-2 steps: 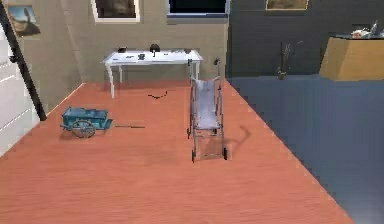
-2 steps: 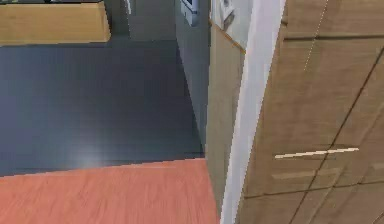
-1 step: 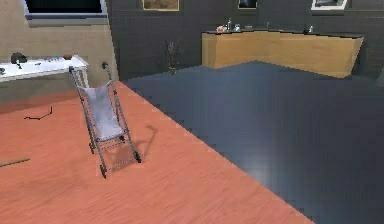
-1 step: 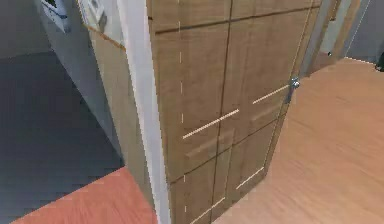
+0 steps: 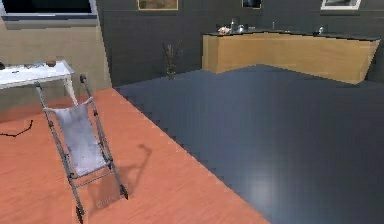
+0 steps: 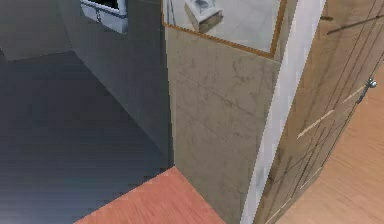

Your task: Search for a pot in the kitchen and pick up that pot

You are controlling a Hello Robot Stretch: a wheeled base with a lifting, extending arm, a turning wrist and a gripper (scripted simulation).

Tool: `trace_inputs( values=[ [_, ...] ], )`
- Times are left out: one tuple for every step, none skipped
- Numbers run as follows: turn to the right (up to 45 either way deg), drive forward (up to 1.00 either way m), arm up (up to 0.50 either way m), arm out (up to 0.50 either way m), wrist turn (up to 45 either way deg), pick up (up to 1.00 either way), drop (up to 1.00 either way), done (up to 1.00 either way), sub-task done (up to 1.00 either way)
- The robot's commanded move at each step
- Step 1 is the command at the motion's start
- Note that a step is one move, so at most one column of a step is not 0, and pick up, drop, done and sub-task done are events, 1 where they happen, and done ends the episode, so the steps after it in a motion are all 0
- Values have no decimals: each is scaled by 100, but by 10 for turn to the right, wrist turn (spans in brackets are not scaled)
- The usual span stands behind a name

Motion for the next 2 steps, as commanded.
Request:
trace_inputs(
  values=[
    [90, 0, 0, 0, 0, 0, 0, 0, 0],
    [0, 100, 0, 0, 0, 0, 0, 0, 0]
  ],
)
